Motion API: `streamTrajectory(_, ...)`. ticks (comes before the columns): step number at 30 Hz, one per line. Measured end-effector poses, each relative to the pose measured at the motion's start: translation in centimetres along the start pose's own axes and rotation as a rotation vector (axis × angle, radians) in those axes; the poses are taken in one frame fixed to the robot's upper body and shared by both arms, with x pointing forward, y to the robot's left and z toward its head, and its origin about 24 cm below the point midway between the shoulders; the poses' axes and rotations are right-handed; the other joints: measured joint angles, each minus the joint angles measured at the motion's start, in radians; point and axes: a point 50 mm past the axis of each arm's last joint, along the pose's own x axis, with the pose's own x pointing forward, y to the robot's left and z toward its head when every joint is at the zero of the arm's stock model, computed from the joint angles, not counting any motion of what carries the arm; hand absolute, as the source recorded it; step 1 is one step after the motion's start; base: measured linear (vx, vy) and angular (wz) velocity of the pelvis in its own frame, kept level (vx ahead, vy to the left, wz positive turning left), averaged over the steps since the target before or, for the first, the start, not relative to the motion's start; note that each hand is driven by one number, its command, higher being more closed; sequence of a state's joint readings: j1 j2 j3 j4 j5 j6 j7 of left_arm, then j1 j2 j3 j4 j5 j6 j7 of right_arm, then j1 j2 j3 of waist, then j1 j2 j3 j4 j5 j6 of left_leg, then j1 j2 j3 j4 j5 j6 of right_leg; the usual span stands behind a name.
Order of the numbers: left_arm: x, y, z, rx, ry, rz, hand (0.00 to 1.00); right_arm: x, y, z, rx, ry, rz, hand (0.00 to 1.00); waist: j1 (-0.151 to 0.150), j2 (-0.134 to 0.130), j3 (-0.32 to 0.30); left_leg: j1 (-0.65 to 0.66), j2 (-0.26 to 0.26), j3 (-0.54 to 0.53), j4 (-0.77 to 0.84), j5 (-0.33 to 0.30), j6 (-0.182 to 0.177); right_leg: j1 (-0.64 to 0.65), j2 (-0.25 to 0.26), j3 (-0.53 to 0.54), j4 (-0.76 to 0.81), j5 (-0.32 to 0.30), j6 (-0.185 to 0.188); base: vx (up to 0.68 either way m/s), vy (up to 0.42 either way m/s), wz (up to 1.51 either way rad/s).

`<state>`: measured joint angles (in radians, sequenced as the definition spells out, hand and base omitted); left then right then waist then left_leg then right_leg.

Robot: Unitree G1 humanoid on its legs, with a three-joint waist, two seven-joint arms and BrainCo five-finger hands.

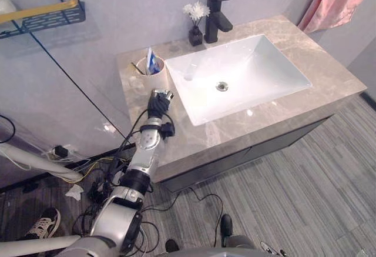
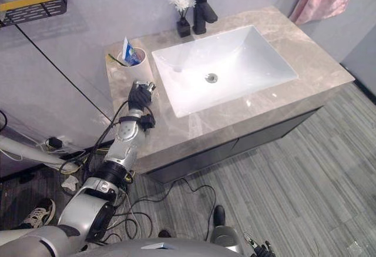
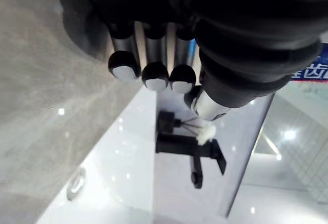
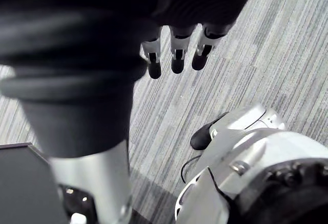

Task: Organize washtable

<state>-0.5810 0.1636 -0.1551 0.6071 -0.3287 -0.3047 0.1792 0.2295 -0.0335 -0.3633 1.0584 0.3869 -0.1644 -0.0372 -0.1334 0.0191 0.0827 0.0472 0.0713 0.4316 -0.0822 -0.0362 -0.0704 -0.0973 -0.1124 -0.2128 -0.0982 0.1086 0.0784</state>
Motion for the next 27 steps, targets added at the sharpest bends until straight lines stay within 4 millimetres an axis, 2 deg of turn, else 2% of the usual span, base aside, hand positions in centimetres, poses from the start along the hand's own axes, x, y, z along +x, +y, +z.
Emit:
streamTrajectory(4,1.3,0.1,1.3,0.019,-0.031,0.006,1.00,0.0,0.2,0.2,-0.017,-0.010,0.009,0.00,-0.017,0.000,0.030,-0.007,-0.001,0.013,0.005,-0.002,0.002,-0.013,0.000,0.014,0.000,0.006,-0.003,-0.02,0.001,-0.12)
streamTrajectory(10,3.2,2.1,3.7,0.012,-0.086,0.104,1.00,0.0,0.2,0.6,-0.016,-0.027,0.014,0.00,-0.028,0.009,0.061,-0.018,-0.003,0.059,0.010,-0.010,0.001,-0.048,0.006,0.061,0.003,0.017,-0.006,0.00,0.003,-0.23)
streamTrajectory(14,4.0,3.4,5.1,0.024,-0.115,0.148,1.00,0.1,0.4,0.9,-0.017,-0.042,0.026,0.00,-0.027,0.013,0.085,-0.028,-0.003,0.063,0.017,-0.011,0.002,-0.057,0.006,0.064,0.006,0.022,-0.011,0.00,0.001,-0.03)
streamTrajectory(21,5.1,7.8,7.8,0.034,-0.161,0.293,1.00,0.1,0.4,0.9,-0.021,-0.042,0.037,0.00,-0.021,0.010,0.117,-0.072,-0.003,0.089,0.051,-0.022,0.007,-0.103,0.003,0.091,0.006,0.043,-0.017,-0.03,-0.002,-0.11)
streamTrajectory(26,5.2,8.8,8.5,0.039,-0.174,0.323,1.00,0.1,0.5,0.9,-0.023,-0.042,0.045,0.00,-0.018,0.008,0.131,-0.080,-0.002,0.096,0.059,-0.022,0.007,-0.111,0.003,0.099,0.006,0.049,-0.019,-0.04,-0.011,-0.04)
streamTrajectory(27,5.4,9.2,9.4,0.050,-0.199,0.327,1.00,0.1,0.6,0.9,-0.026,-0.051,0.059,0.00,-0.015,0.006,0.136,-0.109,-0.003,0.096,0.071,-0.021,0.009,-0.136,0.000,0.101,0.006,0.058,-0.023,-0.06,-0.024,0.00)
